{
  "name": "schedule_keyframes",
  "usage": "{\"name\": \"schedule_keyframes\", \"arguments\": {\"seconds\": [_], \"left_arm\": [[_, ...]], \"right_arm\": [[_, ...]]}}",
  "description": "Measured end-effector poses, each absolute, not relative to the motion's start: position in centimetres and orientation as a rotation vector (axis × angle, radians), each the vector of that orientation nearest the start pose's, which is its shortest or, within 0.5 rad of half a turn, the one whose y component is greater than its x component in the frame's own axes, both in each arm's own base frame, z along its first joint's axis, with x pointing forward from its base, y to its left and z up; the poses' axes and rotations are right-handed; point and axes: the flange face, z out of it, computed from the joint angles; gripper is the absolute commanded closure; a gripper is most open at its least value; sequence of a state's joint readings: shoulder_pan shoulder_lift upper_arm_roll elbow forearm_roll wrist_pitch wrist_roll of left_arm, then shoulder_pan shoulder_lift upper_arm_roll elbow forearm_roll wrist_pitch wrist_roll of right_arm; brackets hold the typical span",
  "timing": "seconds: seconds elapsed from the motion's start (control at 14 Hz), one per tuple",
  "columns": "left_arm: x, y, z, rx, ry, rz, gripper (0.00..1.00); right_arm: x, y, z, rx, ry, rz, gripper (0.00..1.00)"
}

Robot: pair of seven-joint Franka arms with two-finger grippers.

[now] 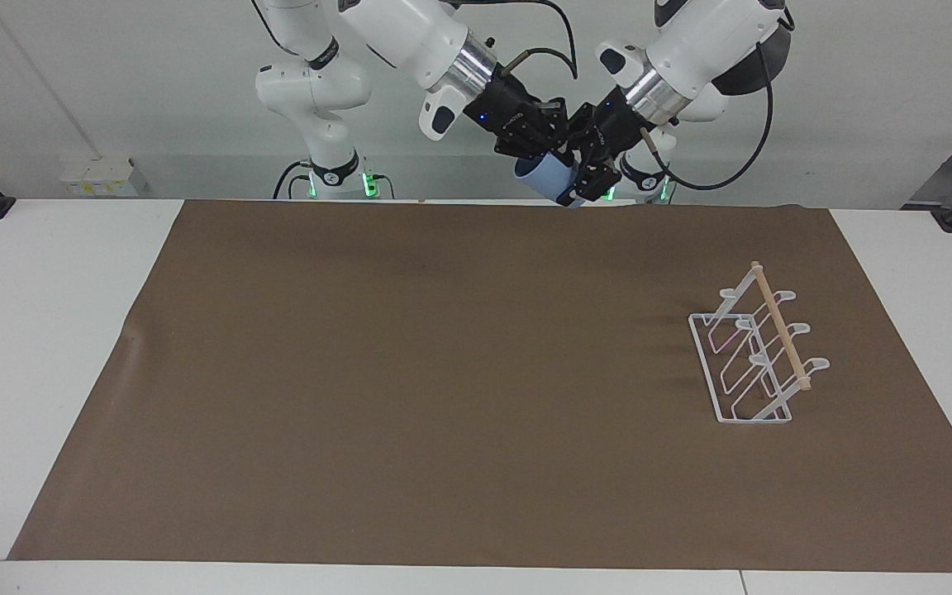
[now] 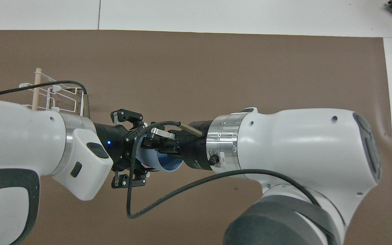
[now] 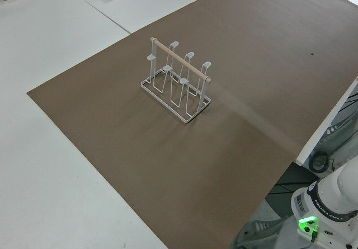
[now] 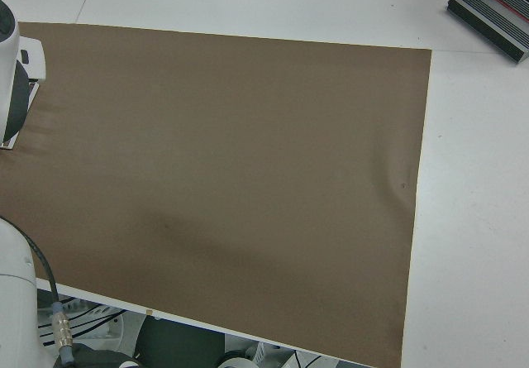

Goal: Hang cup on cup holder
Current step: 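Close the left gripper on the cup held by the right gripper, then open the right gripper and withdraw while the left gripper pulls the cup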

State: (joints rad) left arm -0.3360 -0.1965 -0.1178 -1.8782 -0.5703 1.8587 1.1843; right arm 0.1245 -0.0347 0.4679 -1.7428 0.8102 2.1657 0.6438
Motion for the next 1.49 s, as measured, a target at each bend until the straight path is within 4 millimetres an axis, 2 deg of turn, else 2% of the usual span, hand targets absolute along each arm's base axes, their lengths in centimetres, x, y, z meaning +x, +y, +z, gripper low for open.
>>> {"name": "schedule_keyframes", "arguments": {"seconds": [0.21,0.36,0.5,0.71,1.07,1.28,1.49], "left_arm": [[44.3,-27.0,61.8,-2.55,2.433,-0.632,1.0],[44.3,-27.1,61.8,-2.55,2.435,-0.629,1.0],[44.2,-27.1,61.7,-2.551,2.435,-0.626,1.0],[44.1,-27.0,61.4,-2.556,2.435,-0.615,1.0],[43.1,-25.7,59.4,-2.56,2.441,-0.56,1.0],[44.1,-22.9,58.6,-2.531,2.349,-0.473,1.0],[45.4,-19.6,58.1,-2.508,2.202,-0.361,1.0]], "right_arm": [[47.5,35.6,63.3,-2.245,0.416,0.094,0.41],[47.7,35.3,63.2,-2.244,0.424,0.093,0.29],[47.9,35.2,63.0,-2.245,0.43,0.095,0.23],[47.9,35.1,62.9,-2.246,0.433,0.096,0.22],[47.9,35.1,62.9,-2.246,0.434,0.097,0.22],[47.9,35.1,62.8,-2.248,0.43,0.094,0.23],[48.0,34.9,62.7,-2.284,0.324,0.037,0.23]]}}
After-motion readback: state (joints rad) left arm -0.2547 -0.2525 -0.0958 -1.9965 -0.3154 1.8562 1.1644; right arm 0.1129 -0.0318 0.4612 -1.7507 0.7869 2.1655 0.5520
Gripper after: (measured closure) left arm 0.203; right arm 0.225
